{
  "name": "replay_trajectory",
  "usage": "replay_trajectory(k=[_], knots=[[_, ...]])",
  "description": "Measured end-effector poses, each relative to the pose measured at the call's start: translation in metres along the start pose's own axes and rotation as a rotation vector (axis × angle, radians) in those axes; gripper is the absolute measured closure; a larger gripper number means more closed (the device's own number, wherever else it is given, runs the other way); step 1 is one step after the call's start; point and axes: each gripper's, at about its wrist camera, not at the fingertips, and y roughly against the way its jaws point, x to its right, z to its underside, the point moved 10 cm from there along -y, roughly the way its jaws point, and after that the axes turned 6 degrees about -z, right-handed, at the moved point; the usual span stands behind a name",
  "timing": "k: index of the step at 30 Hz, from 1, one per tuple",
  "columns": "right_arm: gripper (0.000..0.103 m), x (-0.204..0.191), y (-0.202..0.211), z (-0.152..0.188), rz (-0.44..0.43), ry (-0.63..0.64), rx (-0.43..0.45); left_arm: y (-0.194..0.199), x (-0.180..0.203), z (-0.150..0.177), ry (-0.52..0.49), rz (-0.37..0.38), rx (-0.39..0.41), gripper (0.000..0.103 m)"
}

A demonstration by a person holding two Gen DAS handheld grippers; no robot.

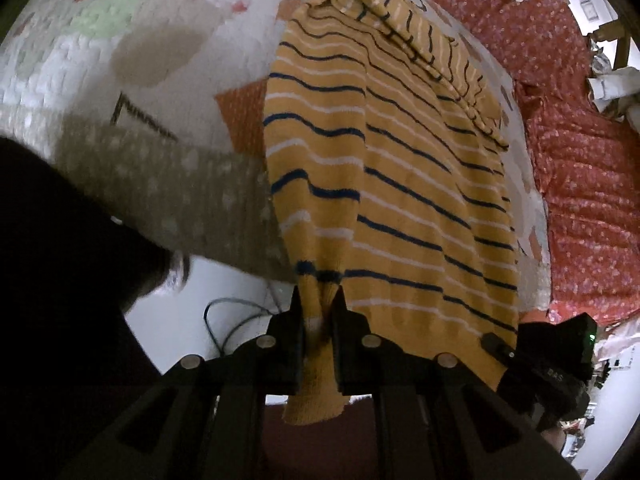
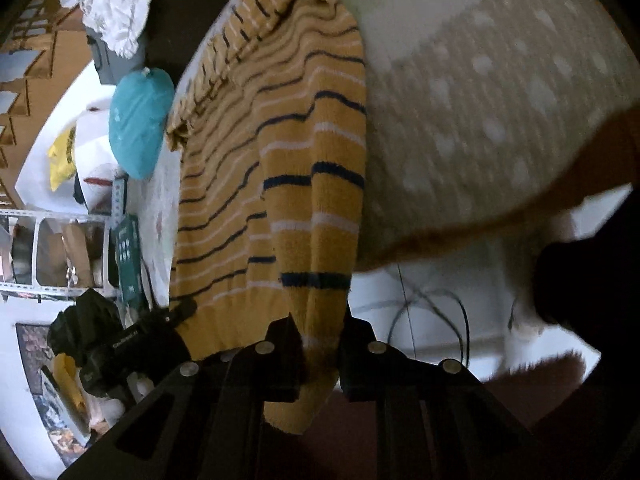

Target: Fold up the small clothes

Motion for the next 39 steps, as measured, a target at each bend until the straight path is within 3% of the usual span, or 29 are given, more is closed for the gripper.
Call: replay_trajectory(k=[7,12,18,26,29,34,35,37,39], knots=[[0.089,-0.051,0.025,-0.038,-0.064,0.108,0.058,0.036,0.01,-0.031,0.026,0.09,0.062,0.093],[0.089,-0.101,0.033,-0.1,-0.067,0.203,0.125,0.05,0.048,-0.1,0.036,0.118,0.14,0.093],[0.089,-0.136,0.009,-0.202,-0.006,0.253,0.205,0.044,0.096,-0.202,0.038,0.081,0.195,0.093],[0.088,-0.125,-0.044,-0.322,0.083,0.235,0.269,-0.009,0.128,-0.316,-0.012,-0.042,0.207,0.092],[0.081,-0.112,-0.056,-0.35,0.072,0.216,0.299,-0.04,0.125,-0.343,0.011,-0.061,0.166,0.091],[0.066,-0.111,-0.057,-0.366,0.021,0.171,0.307,-0.046,0.123,-0.362,0.061,0.031,0.144,0.089],[0.062,-0.117,-0.053,-0.368,0.017,0.197,0.321,-0.043,0.123,-0.364,0.06,0.039,0.151,0.086],[0.038,-0.128,-0.044,-0.367,0.033,0.256,0.353,-0.03,0.12,-0.37,0.068,0.043,0.19,0.076],[0.037,-0.133,-0.038,-0.366,0.043,0.284,0.371,-0.016,0.114,-0.374,0.074,0.028,0.225,0.068]])
